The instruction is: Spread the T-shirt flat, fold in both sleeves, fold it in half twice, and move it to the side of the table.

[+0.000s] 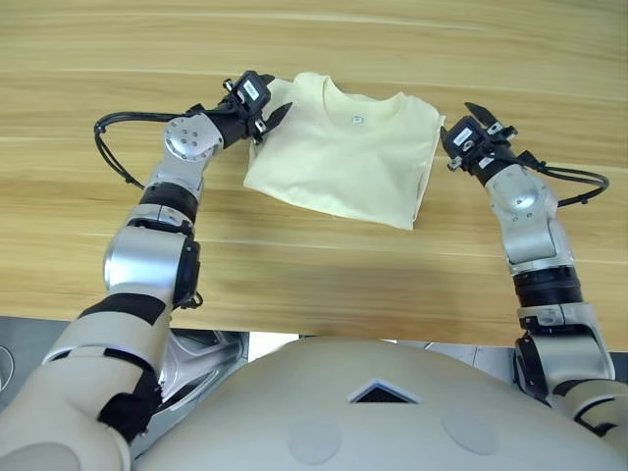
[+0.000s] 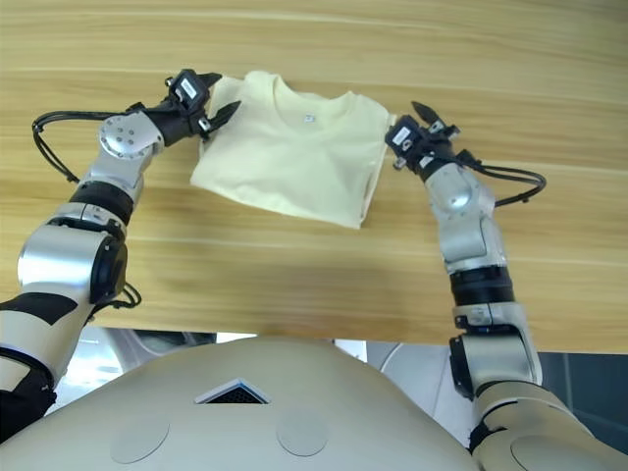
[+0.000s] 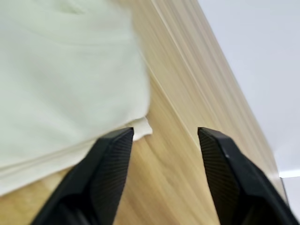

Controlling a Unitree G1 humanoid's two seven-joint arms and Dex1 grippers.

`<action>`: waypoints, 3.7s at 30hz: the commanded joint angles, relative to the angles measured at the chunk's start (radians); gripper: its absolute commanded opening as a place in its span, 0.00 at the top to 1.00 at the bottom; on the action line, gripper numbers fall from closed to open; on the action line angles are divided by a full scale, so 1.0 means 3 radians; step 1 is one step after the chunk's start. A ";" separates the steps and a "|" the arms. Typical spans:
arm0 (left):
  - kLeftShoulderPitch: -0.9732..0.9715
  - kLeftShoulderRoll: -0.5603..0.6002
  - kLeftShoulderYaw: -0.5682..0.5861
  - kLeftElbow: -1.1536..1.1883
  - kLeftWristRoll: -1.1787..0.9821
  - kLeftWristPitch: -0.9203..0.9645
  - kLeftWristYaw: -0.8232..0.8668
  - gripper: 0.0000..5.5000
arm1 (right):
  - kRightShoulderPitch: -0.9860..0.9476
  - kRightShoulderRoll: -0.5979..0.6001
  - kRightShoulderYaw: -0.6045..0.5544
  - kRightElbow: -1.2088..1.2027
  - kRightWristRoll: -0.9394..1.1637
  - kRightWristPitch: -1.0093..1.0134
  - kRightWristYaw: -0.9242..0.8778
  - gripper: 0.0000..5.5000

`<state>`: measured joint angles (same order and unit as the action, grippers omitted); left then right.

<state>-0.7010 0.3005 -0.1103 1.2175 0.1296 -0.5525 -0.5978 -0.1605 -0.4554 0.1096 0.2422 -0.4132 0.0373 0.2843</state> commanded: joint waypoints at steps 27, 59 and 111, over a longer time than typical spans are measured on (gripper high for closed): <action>0.1176 -0.0008 -0.0056 -0.2580 -0.0996 -0.1004 -0.0806 0.71 | -0.0404 -0.0736 0.0740 0.0232 -0.0848 -0.1125 0.0272 0.73; 0.1175 0.0087 -0.0105 -0.2422 -0.0867 -0.1004 -0.0613 0.99 | 0.0757 -0.0545 0.1294 -0.1340 0.0107 -0.1491 0.1247 1.00; 0.1340 0.1903 -0.0778 -0.2231 0.1605 -0.0757 -0.0085 0.99 | 0.0413 -0.0694 0.0962 -0.0659 -0.0377 -0.1346 0.0738 1.00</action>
<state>-0.2876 0.8569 -0.3222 0.5292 0.5836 -0.7947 -0.6191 -0.0712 -0.6375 0.3974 0.0892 -0.5655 -0.3452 0.4665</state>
